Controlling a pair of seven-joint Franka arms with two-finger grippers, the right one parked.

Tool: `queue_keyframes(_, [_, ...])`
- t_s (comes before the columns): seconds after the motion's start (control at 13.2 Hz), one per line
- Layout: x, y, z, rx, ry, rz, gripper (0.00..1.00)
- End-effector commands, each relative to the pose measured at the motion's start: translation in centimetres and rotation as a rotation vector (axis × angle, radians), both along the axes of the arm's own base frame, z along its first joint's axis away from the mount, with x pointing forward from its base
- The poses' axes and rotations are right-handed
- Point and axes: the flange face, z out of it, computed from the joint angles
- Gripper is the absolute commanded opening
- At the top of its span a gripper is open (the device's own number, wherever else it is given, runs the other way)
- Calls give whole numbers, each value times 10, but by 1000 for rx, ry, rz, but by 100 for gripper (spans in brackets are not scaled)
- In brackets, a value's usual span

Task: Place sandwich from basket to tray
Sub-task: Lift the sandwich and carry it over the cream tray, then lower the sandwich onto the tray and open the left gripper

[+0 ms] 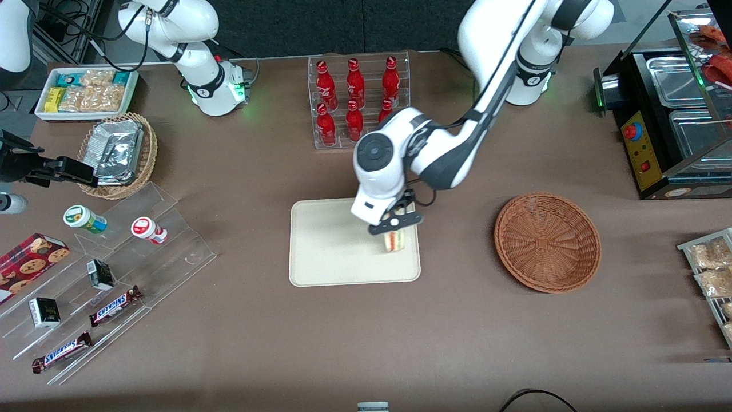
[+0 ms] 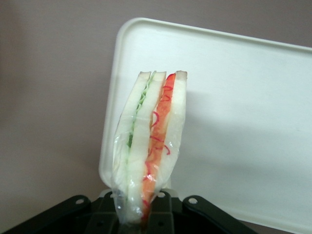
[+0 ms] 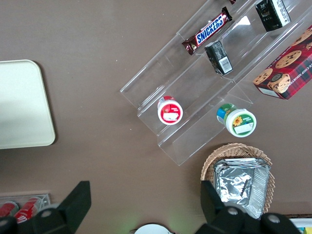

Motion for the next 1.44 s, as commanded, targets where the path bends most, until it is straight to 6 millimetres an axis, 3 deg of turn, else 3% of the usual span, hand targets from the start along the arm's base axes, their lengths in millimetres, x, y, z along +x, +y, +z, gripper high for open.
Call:
queue_keyframes(0.0, [-5,-32,12,-44,-60,-37,0])
queue_keyframes(0.23, [-20,-59,-18,-57,-89,-84,0])
queue_keyframes(0.68, [-26,-58,-66,9,-61,-113,0])
queue_keyframes(1.06, [-30,-59,-81,39,-68,-128,0])
queue_keyframes(1.13, [-28,-58,-81,39,-70,-125,20])
queue_keyframes(1.21, [-28,-58,-80,40,-69,-125,74])
queue_keyframes(1.29, [-27,-58,-77,37,-72,-125,99])
queue_keyframes(1.36, [-23,-56,-71,29,-77,-112,99])
